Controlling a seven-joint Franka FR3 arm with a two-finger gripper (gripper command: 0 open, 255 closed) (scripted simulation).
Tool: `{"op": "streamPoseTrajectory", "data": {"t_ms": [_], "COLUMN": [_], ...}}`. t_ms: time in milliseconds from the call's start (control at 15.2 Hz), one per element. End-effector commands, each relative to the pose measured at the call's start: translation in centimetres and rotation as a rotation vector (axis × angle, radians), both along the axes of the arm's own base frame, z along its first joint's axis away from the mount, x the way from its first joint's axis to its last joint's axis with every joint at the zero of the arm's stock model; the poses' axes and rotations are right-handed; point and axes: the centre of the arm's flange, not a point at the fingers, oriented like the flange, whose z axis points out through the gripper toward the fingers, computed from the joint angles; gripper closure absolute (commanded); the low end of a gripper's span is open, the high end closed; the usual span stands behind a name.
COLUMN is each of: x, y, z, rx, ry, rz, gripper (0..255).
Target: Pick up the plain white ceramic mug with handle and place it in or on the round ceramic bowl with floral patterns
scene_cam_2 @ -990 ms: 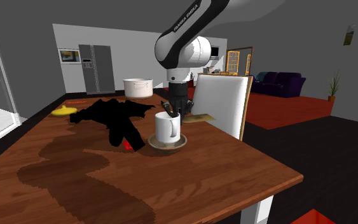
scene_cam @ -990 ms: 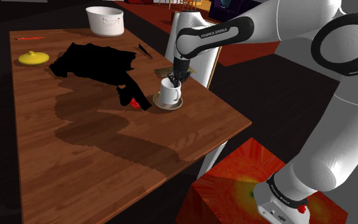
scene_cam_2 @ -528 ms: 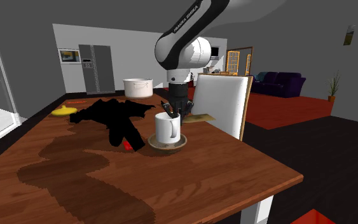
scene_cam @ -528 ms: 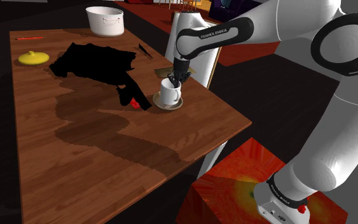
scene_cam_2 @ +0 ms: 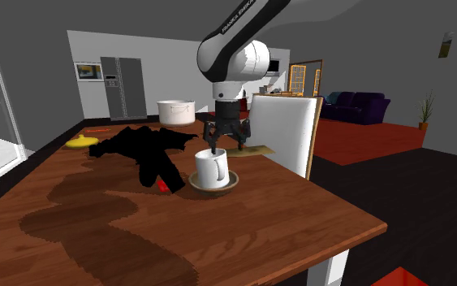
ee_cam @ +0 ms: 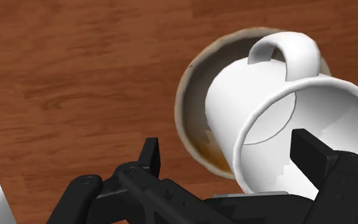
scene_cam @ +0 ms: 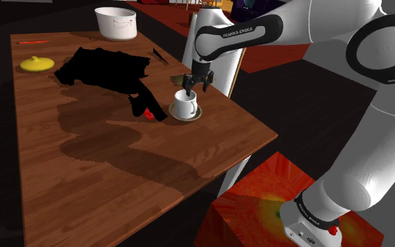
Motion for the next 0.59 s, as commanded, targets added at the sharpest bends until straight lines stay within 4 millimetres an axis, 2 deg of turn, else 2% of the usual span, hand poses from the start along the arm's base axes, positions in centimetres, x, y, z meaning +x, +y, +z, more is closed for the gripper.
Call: {"op": "streamPoseTrajectory", "data": {"t_ms": [0, 66, 528], "x": [0.0, 0.0, 0.0], "y": [-0.1, -0.1, -0.1], "z": [2.4, 3.4, 3.4], "rx": [0.000, 0.000, 0.000], "ry": [0.001, 0.001, 0.001], "rz": [0.000, 0.000, 0.000], "gripper": [0, 0, 0]}}
